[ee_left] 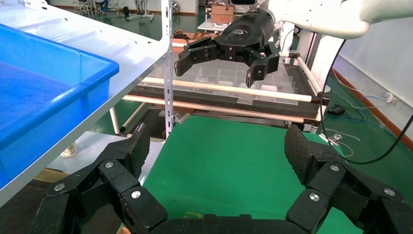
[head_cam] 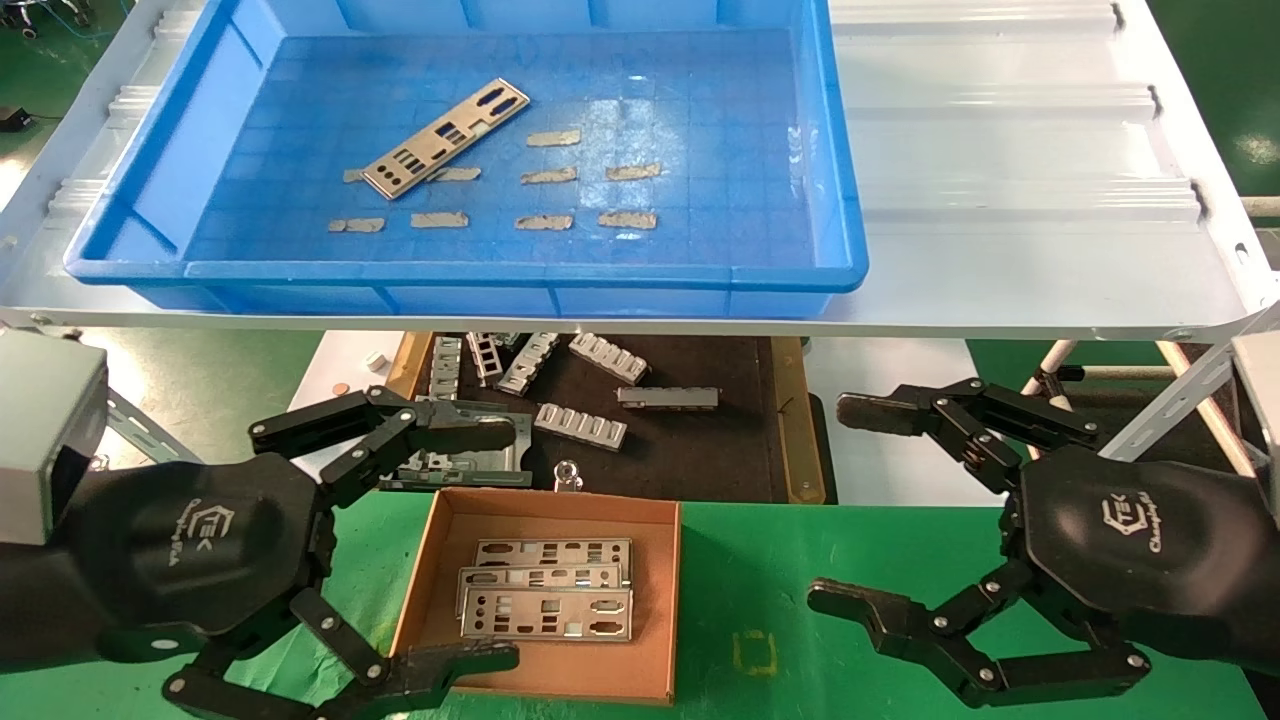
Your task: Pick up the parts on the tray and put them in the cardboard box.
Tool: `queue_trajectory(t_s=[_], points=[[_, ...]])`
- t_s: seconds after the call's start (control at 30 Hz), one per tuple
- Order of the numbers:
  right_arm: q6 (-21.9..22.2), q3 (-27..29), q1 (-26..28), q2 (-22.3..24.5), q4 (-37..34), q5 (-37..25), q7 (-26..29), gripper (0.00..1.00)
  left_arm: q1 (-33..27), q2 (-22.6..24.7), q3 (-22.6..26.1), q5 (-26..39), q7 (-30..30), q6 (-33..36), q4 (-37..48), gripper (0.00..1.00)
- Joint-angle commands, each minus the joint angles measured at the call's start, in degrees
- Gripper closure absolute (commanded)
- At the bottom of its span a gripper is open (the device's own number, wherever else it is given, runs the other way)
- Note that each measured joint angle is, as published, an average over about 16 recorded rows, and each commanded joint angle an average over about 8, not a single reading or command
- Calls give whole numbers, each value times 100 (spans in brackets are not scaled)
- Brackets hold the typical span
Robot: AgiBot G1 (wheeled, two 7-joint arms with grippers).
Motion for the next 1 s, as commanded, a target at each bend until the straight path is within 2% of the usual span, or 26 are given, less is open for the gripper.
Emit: queue_trajectory(t_s=[0.03, 0.6, 0.67, 0.87, 0.93, 1.0], points=[[0, 0, 0, 0, 0, 0, 0, 0, 0, 0, 0, 0, 0, 0, 0, 0], [0, 0, 0, 0, 0, 0, 0, 0, 0, 0, 0, 0, 0, 0, 0, 0], [0, 0, 0, 0, 0, 0, 0, 14, 1, -1, -2, -1, -2, 1, -2, 0], [0, 0, 0, 0, 0, 0, 0, 88, -24, 10, -12, 10, -1, -46, 18, 0], [0, 0, 0, 0, 0, 0, 0, 99, -72, 38, -19, 34, -4, -125, 60, 0], [0, 0, 0, 0, 0, 0, 0, 100, -160, 87, -28, 81, -13, -250, 131, 0]])
